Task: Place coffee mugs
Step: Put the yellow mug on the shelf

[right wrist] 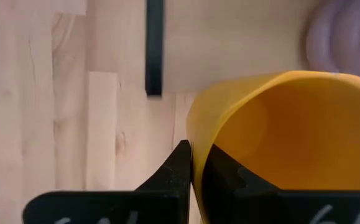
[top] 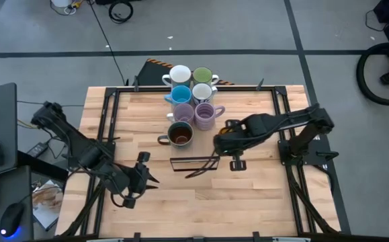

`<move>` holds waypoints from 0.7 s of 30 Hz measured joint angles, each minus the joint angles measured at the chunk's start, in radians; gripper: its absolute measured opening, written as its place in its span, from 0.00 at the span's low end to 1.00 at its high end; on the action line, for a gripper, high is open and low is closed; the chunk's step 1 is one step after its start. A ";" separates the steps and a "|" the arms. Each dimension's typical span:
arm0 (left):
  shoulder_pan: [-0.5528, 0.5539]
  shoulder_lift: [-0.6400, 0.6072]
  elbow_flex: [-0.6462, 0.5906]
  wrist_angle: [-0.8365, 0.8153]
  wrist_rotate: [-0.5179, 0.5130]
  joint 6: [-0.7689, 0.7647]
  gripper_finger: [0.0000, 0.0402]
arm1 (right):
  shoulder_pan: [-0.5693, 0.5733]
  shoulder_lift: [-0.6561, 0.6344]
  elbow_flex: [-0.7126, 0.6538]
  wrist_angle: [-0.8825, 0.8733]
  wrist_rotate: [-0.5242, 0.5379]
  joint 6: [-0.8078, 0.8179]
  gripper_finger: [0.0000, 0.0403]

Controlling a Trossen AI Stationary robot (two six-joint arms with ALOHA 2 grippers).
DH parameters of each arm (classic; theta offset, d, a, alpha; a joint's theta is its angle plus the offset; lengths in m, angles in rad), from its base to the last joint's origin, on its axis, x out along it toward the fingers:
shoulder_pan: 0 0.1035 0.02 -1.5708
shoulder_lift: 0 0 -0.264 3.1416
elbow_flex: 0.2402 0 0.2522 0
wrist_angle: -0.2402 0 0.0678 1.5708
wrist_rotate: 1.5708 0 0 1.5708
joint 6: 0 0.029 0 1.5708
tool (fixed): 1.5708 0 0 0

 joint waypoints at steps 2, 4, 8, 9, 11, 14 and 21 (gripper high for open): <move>-0.001 -0.018 0.000 -0.020 0.000 -0.004 0.21 | -0.001 0.051 0.073 -0.024 0.004 -0.081 0.07; -0.004 -0.042 0.000 -0.024 0.000 -0.006 0.21 | -0.004 0.091 0.137 -0.066 0.020 -0.165 0.07; -0.008 -0.066 0.000 -0.031 0.001 -0.005 0.21 | -0.009 0.138 0.227 -0.074 0.035 -0.321 0.07; -0.008 -0.072 0.000 -0.032 0.000 -0.004 0.21 | -0.010 0.147 0.241 -0.067 0.030 -0.363 0.07; -0.008 -0.080 0.000 -0.030 0.000 -0.001 0.21 | -0.016 0.164 0.255 -0.055 0.007 -0.428 0.07; -0.008 -0.078 0.000 -0.032 0.000 0.001 0.21 | -0.037 0.179 0.256 -0.039 -0.020 -0.486 0.07; -0.008 -0.078 0.000 -0.032 0.000 0.001 0.21 | -0.092 0.201 0.256 0.001 -0.062 -0.521 0.07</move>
